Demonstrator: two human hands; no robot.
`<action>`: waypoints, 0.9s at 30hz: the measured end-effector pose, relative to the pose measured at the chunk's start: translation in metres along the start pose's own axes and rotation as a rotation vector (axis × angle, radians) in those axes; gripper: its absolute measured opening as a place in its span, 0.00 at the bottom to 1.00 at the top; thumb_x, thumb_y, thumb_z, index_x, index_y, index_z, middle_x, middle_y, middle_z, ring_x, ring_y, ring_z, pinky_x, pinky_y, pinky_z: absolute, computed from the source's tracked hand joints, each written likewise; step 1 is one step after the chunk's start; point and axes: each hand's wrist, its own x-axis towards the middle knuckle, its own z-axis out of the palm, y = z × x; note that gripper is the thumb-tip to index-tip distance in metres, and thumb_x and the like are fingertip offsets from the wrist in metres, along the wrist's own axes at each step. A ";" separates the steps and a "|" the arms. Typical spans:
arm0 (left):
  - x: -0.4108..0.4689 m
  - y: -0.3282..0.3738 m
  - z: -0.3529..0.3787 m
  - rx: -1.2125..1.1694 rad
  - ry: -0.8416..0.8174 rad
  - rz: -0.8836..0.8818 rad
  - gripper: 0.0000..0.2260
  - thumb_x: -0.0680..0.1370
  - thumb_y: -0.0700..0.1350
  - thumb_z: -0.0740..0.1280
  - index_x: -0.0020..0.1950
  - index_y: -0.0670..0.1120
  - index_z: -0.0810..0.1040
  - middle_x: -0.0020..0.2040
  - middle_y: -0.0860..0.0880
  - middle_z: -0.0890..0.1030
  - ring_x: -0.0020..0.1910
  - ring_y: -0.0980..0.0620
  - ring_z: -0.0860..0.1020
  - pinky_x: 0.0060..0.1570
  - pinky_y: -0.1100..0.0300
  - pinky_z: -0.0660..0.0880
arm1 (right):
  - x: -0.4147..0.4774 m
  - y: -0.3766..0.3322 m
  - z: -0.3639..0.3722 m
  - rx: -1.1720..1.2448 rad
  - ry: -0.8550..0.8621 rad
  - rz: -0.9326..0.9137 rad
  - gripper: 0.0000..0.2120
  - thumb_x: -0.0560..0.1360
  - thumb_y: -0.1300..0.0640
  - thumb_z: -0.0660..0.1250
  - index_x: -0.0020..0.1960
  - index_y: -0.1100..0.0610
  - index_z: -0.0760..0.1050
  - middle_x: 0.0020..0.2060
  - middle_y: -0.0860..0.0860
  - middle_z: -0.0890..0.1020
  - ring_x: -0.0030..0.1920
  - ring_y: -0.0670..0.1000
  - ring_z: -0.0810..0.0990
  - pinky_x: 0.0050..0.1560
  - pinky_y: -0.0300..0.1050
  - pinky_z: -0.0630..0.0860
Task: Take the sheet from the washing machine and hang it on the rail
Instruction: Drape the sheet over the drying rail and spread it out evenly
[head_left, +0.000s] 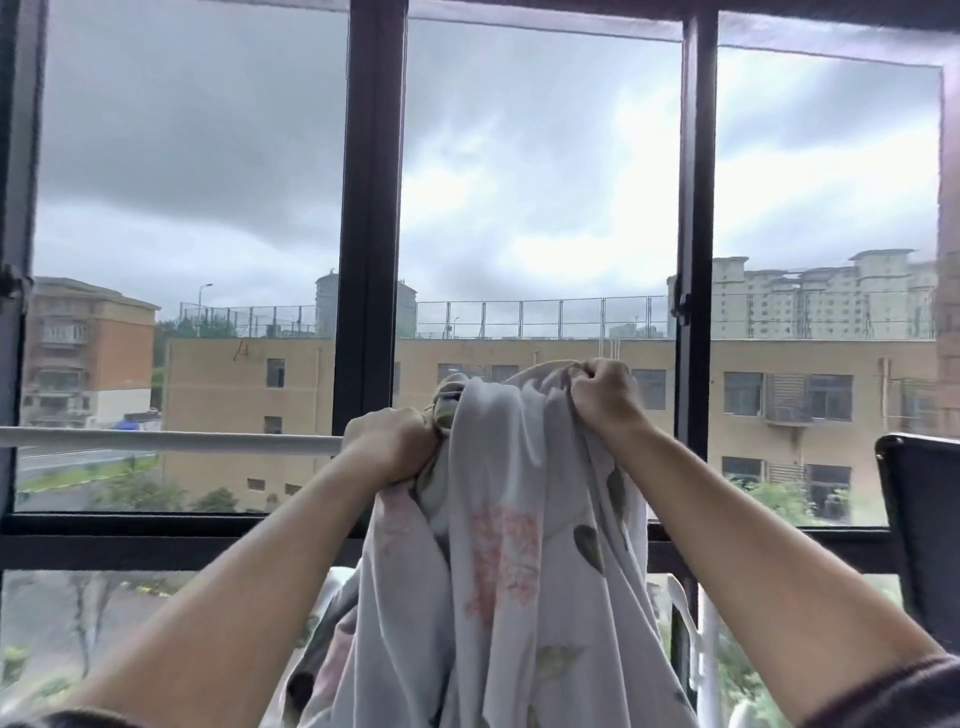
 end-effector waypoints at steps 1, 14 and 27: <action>-0.001 0.004 -0.001 0.004 -0.003 0.005 0.20 0.80 0.52 0.48 0.57 0.48 0.77 0.59 0.45 0.79 0.57 0.44 0.76 0.44 0.57 0.66 | 0.004 0.004 -0.005 0.114 0.083 0.034 0.10 0.78 0.60 0.59 0.43 0.59 0.78 0.41 0.54 0.80 0.46 0.55 0.78 0.43 0.40 0.69; -0.002 0.005 0.000 -0.047 -0.030 0.074 0.21 0.81 0.51 0.45 0.61 0.50 0.76 0.60 0.45 0.78 0.58 0.45 0.75 0.47 0.55 0.66 | 0.014 -0.017 0.022 -0.501 -0.683 0.042 0.15 0.77 0.50 0.62 0.56 0.60 0.77 0.55 0.53 0.79 0.54 0.53 0.77 0.58 0.47 0.74; 0.032 -0.004 -0.011 -1.119 -0.658 0.064 0.17 0.78 0.53 0.62 0.52 0.39 0.78 0.54 0.38 0.80 0.52 0.42 0.79 0.59 0.51 0.73 | -0.013 0.003 -0.024 0.767 0.214 0.231 0.13 0.79 0.58 0.57 0.38 0.57 0.74 0.29 0.50 0.77 0.32 0.47 0.74 0.23 0.32 0.71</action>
